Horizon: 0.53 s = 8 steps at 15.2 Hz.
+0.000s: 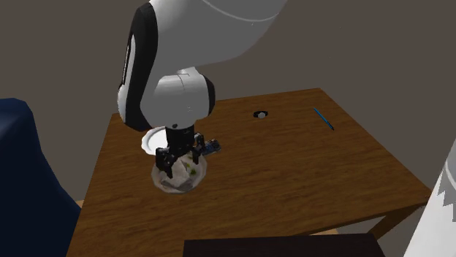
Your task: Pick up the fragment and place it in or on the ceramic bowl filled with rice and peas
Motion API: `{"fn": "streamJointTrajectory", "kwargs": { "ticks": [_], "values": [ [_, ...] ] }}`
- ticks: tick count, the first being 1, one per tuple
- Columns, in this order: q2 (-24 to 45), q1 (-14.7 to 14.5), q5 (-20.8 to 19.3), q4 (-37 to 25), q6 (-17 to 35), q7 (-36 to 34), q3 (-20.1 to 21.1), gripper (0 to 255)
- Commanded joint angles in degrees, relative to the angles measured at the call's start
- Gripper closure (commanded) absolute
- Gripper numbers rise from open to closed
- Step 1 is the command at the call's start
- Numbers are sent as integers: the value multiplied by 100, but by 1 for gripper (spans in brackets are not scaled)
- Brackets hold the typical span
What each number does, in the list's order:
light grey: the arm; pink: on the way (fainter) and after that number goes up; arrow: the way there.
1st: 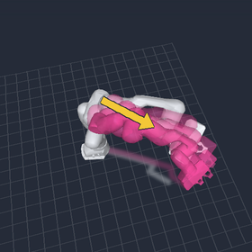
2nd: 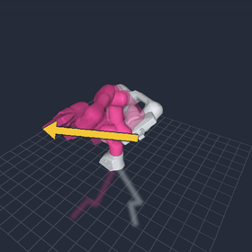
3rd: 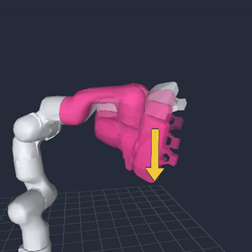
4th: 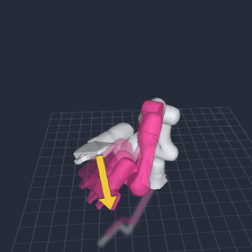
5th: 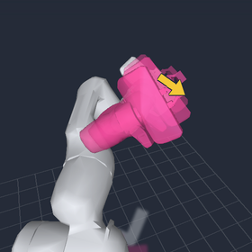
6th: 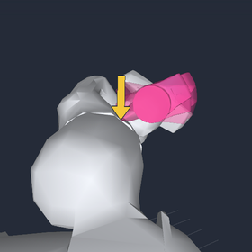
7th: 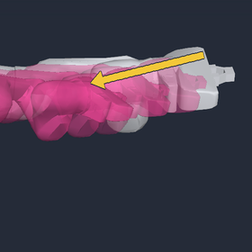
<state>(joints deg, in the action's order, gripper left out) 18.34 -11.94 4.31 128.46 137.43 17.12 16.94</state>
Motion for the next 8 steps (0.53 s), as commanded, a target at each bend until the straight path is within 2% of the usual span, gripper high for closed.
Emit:
{"fn": "streamJointTrajectory", "kwargs": {
  "ticks": [1, 5, 8],
  "values": [
    [57, -14, -1, 106, 192, -2, 3, 0],
    [336, -76, -73, 159, 520, -55, -33, 0],
    [336, -76, -73, 159, 520, -54, -33, 0]
  ]
}}
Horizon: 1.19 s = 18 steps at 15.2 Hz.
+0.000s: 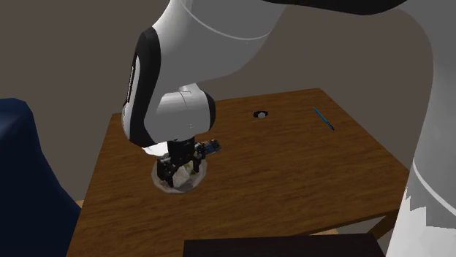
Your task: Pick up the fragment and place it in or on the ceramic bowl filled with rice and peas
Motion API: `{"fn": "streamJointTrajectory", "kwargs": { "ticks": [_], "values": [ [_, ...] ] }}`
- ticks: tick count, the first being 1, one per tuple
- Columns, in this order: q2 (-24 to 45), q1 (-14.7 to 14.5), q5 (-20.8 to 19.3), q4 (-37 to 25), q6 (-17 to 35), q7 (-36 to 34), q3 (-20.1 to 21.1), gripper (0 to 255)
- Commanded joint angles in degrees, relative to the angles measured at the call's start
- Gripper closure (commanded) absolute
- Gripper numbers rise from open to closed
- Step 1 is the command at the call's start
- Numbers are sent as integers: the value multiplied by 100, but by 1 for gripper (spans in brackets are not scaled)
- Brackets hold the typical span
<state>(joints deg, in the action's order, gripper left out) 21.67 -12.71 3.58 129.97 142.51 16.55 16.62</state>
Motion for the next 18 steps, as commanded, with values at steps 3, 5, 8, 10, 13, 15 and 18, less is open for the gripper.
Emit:
{"fn": "streamJointTrajectory", "kwargs": {
  "ticks": [3, 5, 8, 10, 13, 15, 18],
  "values": [
    [3, 1, -1, 8, 13, 2, -1, 0],
    [3, 1, -1, 7, 12, 2, -1, 0],
    [3, 1, -1, 7, 12, 1, -1, 255],
    [11, -1, -3, 10, 23, 1, -2, 255],
    [-26, 15, 10, 38, 12, 21, 1, 255],
    [3, 0, -1, 8, 13, 1, -1, 255],
    [-213, 32, 62, 24, -183, 22, 39, 255]
  ]
}}
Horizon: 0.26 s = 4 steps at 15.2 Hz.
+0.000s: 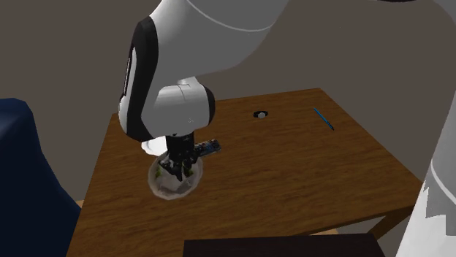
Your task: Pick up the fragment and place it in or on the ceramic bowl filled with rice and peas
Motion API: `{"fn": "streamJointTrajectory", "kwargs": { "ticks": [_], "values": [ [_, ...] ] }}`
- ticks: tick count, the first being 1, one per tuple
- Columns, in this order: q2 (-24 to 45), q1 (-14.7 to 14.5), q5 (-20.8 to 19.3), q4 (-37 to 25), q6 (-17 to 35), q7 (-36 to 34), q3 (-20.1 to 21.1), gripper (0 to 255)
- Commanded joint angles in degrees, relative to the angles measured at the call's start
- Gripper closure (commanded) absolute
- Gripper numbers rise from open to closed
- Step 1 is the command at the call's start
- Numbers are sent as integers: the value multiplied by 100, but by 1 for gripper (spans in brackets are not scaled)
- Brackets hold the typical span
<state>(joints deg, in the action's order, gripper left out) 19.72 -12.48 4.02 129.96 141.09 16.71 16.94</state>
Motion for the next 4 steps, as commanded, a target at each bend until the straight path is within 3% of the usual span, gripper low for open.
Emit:
{"fn": "streamJointTrajectory", "kwargs": {
  "ticks": [1, 4],
  "values": [
    [-89, 19, 38, 29, -108, 14, 19, 255],
    [-297, 48, 98, 27, -312, 33, 53, 255]
  ]
}}
